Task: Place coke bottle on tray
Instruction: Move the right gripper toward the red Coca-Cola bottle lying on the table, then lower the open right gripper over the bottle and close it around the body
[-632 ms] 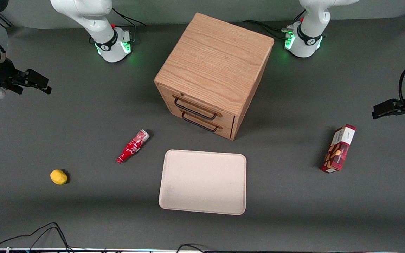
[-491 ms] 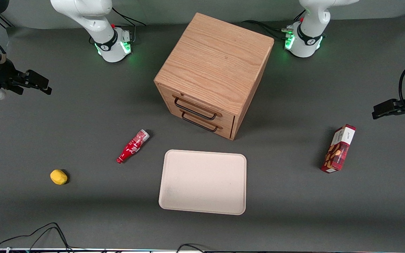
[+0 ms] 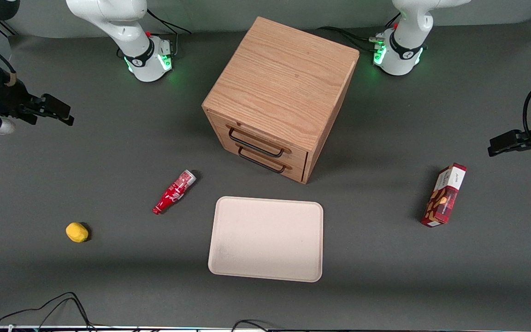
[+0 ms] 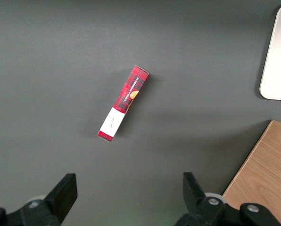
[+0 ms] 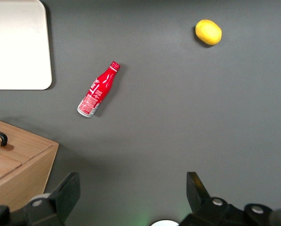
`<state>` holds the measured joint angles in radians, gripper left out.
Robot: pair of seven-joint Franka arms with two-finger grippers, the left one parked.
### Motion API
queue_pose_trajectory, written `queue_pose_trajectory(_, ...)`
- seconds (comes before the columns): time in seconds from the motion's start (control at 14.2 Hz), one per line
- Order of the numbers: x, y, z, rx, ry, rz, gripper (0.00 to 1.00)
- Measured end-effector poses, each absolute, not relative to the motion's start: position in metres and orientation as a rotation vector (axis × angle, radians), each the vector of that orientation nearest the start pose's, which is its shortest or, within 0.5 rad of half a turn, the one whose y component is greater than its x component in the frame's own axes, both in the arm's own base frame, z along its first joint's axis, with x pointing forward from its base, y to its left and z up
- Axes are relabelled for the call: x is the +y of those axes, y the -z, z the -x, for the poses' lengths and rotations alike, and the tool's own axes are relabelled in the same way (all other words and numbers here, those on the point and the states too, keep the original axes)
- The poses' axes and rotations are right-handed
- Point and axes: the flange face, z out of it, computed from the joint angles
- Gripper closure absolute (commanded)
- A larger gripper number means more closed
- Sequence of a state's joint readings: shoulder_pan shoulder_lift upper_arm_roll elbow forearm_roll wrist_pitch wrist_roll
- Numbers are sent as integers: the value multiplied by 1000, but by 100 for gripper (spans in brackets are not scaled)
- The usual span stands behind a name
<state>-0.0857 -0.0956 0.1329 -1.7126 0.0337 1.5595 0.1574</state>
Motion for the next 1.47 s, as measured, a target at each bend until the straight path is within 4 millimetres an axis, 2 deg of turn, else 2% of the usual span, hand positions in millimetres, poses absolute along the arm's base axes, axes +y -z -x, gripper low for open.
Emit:
queue_pose_trajectory(0.28, 73, -574, -545, 332, -83, 3102, 0)
queue_pose_trajectory(0.42, 98, -550, -557, 457, -91, 3081, 0)
queue_pose_trajectory(0.56, 109, -518, -569, 569, -122, 3057, 0)
queue_pose_trajectory(0.77, 126, -443, -581, 760, -113, 2994, 0)
queue_pose_trajectory(0.91, 148, -383, -578, 884, -123, 2942, 0)
queue_pose_trajectory(1.12, 168, -312, -576, 997, -103, 2908, 0)
queue_pose_trajectory(1.33, 171, -252, -575, 1052, -94, 2936, 0)
queue_pose_trajectory(1.47, 171, -226, -574, 1060, -120, 2938, 0)
